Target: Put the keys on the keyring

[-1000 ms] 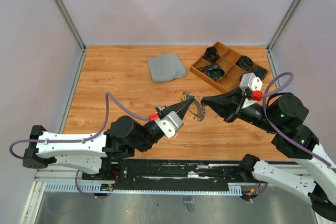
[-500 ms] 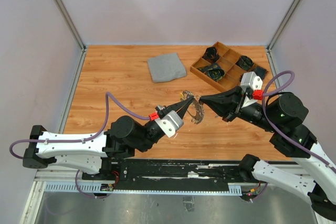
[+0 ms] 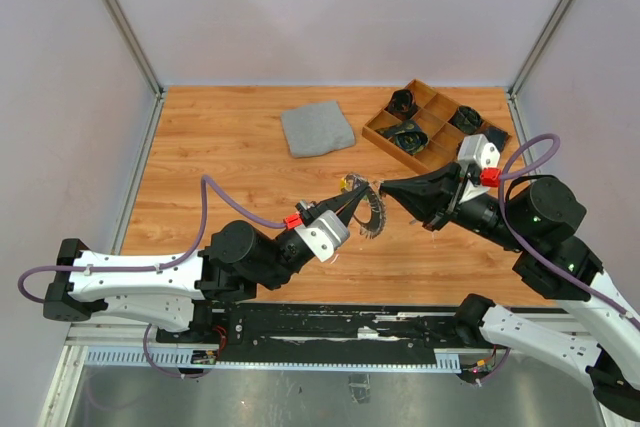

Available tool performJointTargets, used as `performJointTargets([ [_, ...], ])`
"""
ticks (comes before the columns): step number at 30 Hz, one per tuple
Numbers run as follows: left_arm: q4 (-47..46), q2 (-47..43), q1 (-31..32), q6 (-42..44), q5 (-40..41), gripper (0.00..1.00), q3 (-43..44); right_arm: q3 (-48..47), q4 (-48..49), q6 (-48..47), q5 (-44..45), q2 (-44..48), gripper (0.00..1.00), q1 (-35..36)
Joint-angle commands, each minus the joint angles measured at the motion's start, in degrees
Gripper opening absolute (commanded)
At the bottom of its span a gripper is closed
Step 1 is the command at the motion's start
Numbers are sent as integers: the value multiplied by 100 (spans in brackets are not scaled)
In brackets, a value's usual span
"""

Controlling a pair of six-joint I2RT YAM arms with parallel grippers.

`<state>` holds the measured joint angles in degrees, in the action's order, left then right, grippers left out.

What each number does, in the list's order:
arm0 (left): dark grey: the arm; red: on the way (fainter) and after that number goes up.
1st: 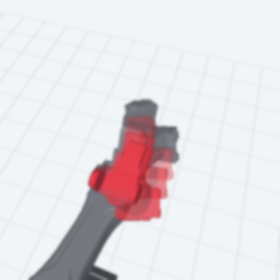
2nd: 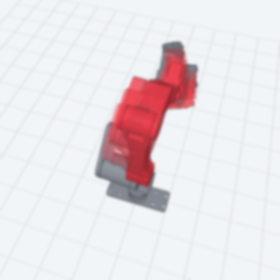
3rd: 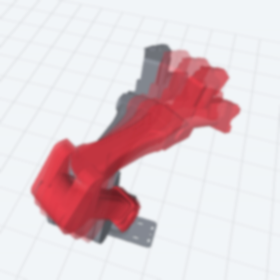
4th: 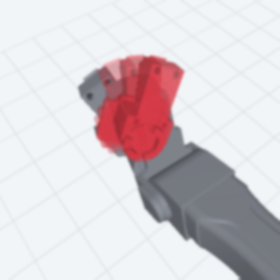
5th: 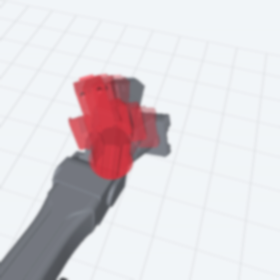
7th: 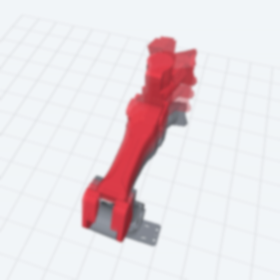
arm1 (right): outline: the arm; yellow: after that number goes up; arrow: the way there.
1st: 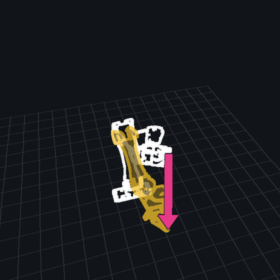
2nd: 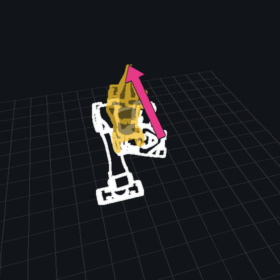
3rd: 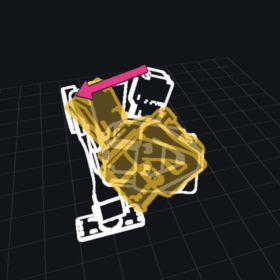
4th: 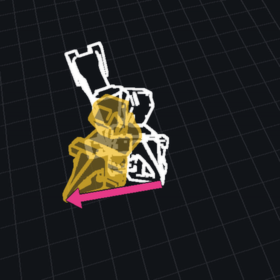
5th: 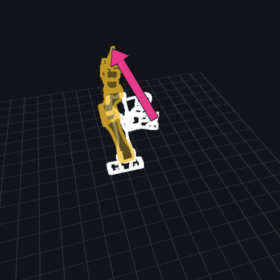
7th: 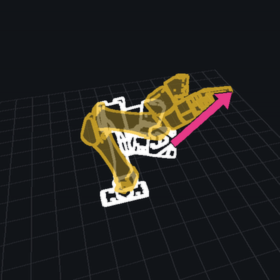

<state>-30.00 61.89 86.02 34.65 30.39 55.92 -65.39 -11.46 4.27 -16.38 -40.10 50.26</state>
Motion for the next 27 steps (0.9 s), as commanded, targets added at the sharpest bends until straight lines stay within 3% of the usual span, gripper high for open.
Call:
performJointTargets([
  [1, -322, -67, 53, -38, 7, 0, 121, 8, 37, 65, 276, -15, 1, 99],
  [27, -358, -147, 55, -111, -196, 1, 35, 20, -256, 134, 416, -95, 1, 99],
])
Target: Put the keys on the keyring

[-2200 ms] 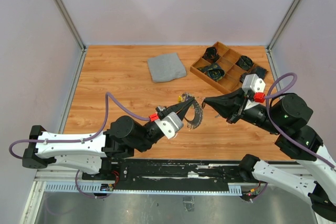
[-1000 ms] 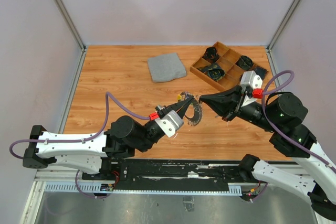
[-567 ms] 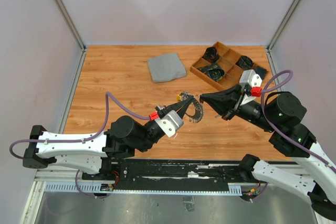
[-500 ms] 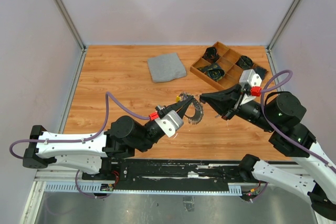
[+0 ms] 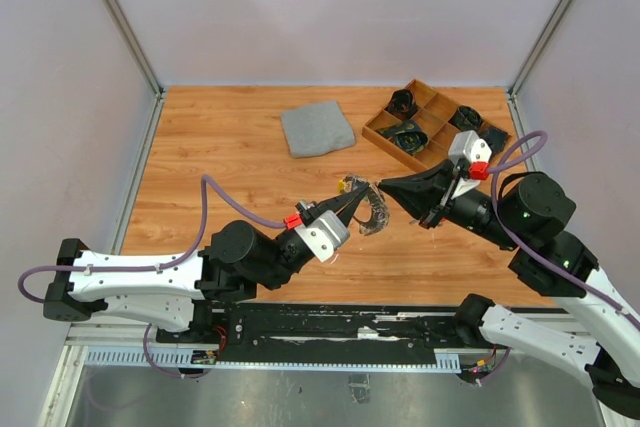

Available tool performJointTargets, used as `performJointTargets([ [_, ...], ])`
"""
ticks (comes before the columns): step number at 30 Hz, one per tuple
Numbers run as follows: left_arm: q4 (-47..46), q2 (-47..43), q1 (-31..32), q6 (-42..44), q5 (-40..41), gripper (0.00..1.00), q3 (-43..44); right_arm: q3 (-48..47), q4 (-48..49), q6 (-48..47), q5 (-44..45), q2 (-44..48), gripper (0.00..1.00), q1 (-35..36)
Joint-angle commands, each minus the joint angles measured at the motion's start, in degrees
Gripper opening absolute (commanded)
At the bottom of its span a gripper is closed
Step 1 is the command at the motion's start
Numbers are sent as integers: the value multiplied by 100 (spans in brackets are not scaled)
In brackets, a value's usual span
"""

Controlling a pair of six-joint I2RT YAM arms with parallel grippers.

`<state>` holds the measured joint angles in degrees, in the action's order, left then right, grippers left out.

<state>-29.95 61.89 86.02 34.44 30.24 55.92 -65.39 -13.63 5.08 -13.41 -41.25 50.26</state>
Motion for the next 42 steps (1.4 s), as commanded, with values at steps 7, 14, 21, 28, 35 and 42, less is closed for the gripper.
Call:
performJointTargets([
  [7, -283, -335, 55, -306, -572, 0, -81, -89, -143, -402, -253, 327, 29, 100],
  [14, -447, -669, 49, -1034, -1024, 1, -392, -271, -358, -1072, -944, 810, 38, 98],
  [21, -449, -921, 55, -1691, -1868, 1, -676, -849, -1201, -1514, -2371, 455, 40, 98],
  [28, -333, -1027, 47, -1937, -2505, 1, -715, -1073, -1479, -1598, -3119, 70, 38, 98],
  [35, -127, -1055, 46, -1977, -2748, 1, -679, -1039, -1396, -1553, -3235, 34, 37, 98],
  [42, -71, -1052, 44, -1991, -2881, 1, -662, -891, -1108, -1352, -3332, 91, 37, 98],
])
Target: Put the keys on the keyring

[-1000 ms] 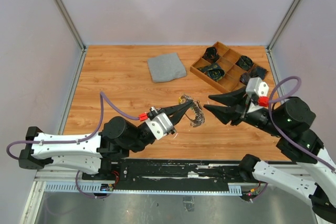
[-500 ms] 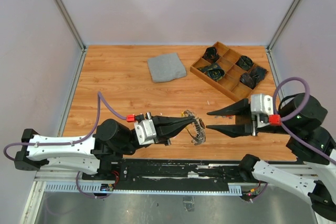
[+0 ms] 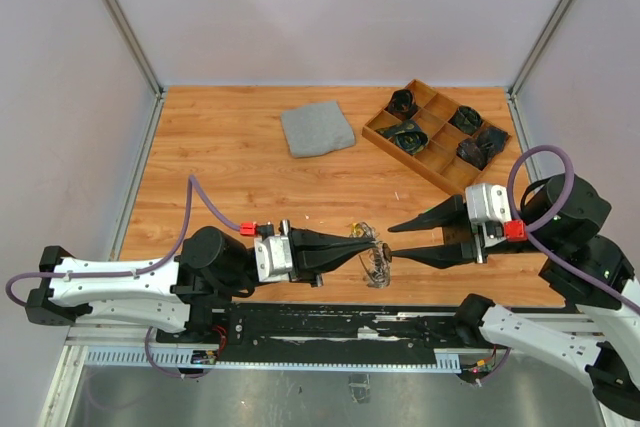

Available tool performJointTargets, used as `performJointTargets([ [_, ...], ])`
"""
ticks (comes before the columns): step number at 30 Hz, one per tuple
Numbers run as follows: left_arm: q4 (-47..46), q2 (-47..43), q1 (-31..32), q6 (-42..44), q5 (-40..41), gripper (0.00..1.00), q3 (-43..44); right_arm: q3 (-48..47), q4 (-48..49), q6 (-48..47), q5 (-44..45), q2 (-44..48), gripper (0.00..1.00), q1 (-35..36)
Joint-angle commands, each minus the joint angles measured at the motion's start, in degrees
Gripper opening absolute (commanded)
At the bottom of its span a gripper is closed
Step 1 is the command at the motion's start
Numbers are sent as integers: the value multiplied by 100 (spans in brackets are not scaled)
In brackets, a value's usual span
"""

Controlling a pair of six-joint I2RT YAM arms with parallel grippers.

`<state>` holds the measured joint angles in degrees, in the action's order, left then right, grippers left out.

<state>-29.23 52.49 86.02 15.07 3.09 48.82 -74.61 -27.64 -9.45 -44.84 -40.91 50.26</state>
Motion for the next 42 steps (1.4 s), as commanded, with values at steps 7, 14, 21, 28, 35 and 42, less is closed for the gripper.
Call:
performJointTargets([
  [7, -132, -75, 40, -71, -239, 1, 75, 184, 562, 280, -337, 17, 33, 98],
  [14, -160, -46, 44, -72, -217, 0, 107, 252, 584, 338, -481, -40, 31, 98],
  [21, -209, -22, 47, -80, -204, 0, 110, 317, 595, 339, -509, -67, 30, 101],
  [28, -249, -1, 42, -73, -221, 1, 103, 360, 614, 356, -502, -93, 24, 101],
  [35, -287, -2, 46, -75, -242, 0, 86, 367, 643, 365, -507, -107, 16, 99],
  [42, -505, -60, 41, -146, -56, 4, -55, 283, 422, 268, -198, -69, 1, 105],
])
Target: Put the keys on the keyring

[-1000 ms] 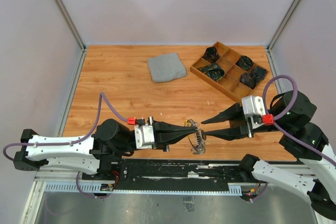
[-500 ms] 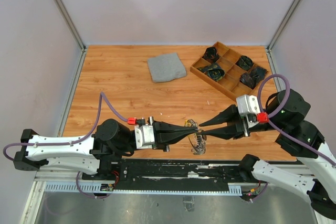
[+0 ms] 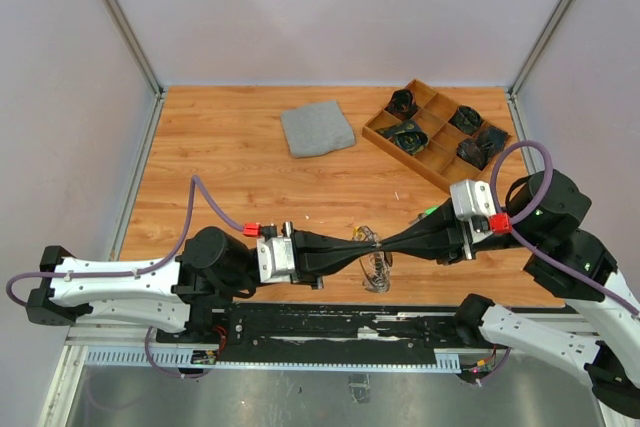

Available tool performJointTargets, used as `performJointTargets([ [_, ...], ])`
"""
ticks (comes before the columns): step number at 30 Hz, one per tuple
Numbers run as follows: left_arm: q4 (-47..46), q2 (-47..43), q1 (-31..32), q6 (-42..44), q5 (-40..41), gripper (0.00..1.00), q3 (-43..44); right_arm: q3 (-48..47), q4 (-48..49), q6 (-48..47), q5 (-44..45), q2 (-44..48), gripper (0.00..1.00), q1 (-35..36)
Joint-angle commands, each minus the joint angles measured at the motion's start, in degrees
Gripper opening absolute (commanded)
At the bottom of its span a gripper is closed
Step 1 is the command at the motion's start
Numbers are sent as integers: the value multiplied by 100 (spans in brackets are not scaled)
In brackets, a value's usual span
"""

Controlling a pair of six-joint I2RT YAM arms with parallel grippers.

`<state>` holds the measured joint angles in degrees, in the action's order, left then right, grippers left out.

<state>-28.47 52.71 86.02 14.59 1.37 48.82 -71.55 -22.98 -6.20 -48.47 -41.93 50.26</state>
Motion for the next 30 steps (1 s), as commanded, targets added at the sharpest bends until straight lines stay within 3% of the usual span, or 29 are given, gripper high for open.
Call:
performJointTargets([
  [1, -592, -91, 41, -128, 210, 9, -71, -97, -185, -114, 317, 24, 1, 100],
  [6, -168, -96, 47, -161, 1047, 45, -40, -873, -1844, -725, 1263, -314, 1, 100],
  [12, 918, -7, 2, -554, 2387, 70, 288, -1574, -3537, -1145, 2396, -856, 1, 98],
  [17, 2450, 344, -581, -1405, 2000, 72, 1057, -1669, -4178, -1225, 2813, -1162, 1, 98],
  [27, 2949, 692, -630, -1352, 1296, 82, 1314, -2083, -4696, -1451, 2684, -1482, 1, 99],
  [30, 3006, 775, -630, -1306, 1090, 91, 1362, -2196, -4786, -1541, 2343, -1534, 1, 98],
])
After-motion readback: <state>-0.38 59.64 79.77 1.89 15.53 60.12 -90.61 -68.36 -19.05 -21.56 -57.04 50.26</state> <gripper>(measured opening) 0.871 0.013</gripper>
